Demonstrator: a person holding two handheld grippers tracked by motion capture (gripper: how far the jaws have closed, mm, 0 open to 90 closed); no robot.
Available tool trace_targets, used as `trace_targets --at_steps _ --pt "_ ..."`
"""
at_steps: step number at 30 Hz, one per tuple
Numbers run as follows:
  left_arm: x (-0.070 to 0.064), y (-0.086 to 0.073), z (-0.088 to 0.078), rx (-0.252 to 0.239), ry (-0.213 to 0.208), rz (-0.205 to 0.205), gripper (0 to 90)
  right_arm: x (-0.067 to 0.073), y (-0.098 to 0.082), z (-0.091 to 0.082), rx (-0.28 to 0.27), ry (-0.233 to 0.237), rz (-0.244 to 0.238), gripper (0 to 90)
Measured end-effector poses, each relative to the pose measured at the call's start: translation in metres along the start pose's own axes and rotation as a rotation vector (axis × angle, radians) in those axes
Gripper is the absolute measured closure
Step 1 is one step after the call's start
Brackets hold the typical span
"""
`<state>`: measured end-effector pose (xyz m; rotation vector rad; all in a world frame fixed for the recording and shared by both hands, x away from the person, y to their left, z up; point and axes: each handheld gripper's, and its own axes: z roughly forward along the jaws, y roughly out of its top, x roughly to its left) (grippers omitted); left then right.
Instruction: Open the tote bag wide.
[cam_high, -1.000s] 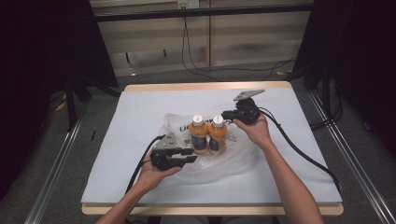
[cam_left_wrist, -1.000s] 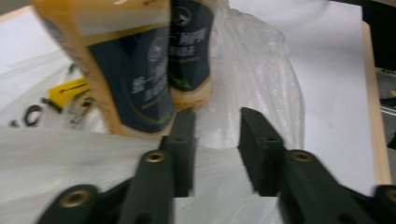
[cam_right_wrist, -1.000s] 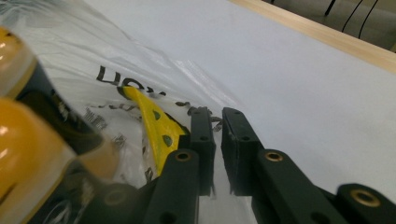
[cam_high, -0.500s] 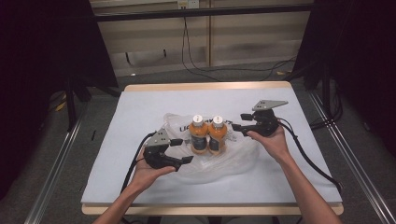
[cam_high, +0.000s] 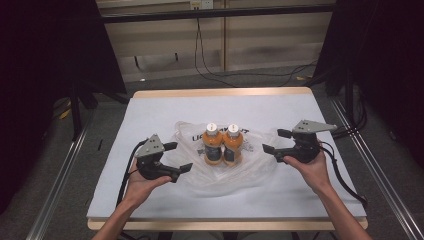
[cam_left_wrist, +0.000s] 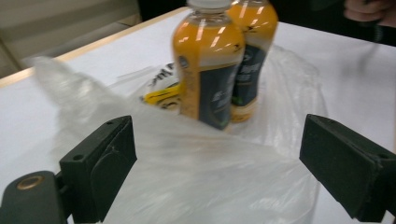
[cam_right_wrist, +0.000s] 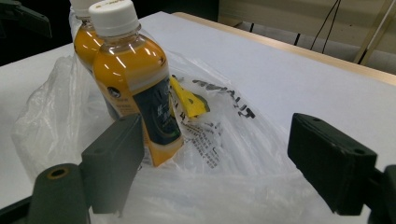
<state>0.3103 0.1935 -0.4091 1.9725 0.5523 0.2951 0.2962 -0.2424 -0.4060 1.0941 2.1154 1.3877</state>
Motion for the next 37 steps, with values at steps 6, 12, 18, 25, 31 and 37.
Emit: trace_targets --at_steps 6,12,18,25,31,37 --pt "0.004 -0.009 -0.02 -0.011 0.029 -0.017 8.7 0.007 -0.008 -0.02 -0.019 -0.037 0.002 15.5" --pt "0.008 -0.029 -0.03 0.062 0.042 -0.071 4.7 0.011 -0.029 -0.043 -0.008 -0.101 0.017 11.5" --pt "0.005 -0.045 -0.041 0.083 0.076 -0.09 4.1 0.014 -0.051 -0.063 -0.002 -0.136 0.052 10.9" --pt "-0.003 -0.067 -0.053 0.117 0.11 -0.108 3.9 0.015 -0.07 -0.085 -0.005 -0.19 0.091 10.2" --pt "0.001 -0.082 -0.068 0.088 0.167 -0.144 3.6 0.016 -0.086 -0.102 -0.03 -0.228 0.111 10.3" --pt "0.003 -0.085 -0.077 0.057 0.209 -0.154 3.2 0.014 -0.095 -0.107 -0.021 -0.285 0.118 9.6"
